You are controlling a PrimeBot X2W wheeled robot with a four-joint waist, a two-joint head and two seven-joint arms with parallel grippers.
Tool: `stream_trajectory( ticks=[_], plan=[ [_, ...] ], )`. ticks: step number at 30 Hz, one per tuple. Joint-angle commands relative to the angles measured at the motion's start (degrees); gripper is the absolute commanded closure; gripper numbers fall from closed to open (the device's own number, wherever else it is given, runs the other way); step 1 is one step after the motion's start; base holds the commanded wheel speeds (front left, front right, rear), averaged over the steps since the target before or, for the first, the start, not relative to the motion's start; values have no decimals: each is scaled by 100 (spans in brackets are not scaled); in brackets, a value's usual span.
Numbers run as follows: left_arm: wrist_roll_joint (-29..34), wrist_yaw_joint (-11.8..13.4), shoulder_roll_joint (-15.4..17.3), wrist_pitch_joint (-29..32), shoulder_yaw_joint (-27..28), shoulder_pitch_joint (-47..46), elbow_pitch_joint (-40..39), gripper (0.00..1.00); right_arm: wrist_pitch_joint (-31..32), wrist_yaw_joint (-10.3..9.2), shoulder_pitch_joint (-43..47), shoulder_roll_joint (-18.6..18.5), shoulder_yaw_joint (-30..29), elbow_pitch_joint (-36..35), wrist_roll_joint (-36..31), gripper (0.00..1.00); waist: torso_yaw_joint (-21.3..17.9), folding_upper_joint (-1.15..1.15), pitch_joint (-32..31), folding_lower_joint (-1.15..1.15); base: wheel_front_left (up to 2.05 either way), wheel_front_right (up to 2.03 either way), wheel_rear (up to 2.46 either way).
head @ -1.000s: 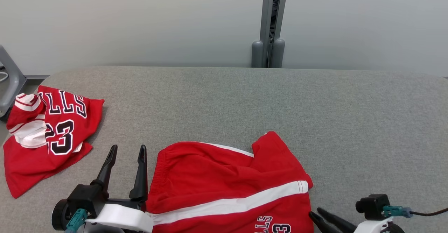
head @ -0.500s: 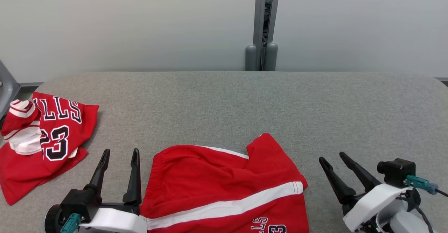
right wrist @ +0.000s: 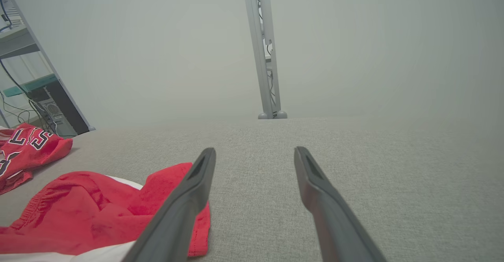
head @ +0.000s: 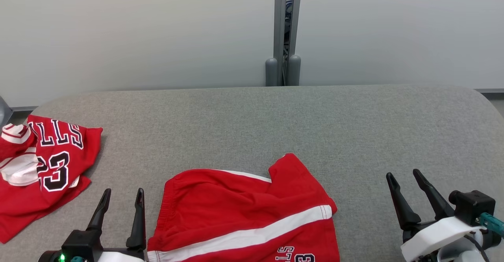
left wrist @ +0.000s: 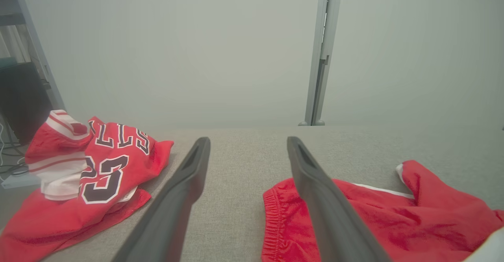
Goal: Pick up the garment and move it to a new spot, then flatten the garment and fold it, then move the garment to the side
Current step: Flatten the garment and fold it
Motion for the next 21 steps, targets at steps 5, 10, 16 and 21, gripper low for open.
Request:
stream_trajectory(
  ticks=[5,10,16,21],
  plan=[
    [172,8,159,-16,78,300,-16,0,-5,0,313,259,-385,-79,-411,0,-90,0,-65,0,0,0,0],
    [233,127,166,-16,108,421,-41,0,23,0,456,436,-636,-126,-586,0,-101,0,-89,0,0,0,0],
    [259,168,179,-16,105,500,-86,0,123,0,631,661,-962,-243,-827,0,-60,0,-91,0,0,0,0],
    [267,95,246,-16,54,523,-78,0,276,0,684,764,-1091,-364,-1026,0,-4,0,-96,0,0,0,0]
  ],
)
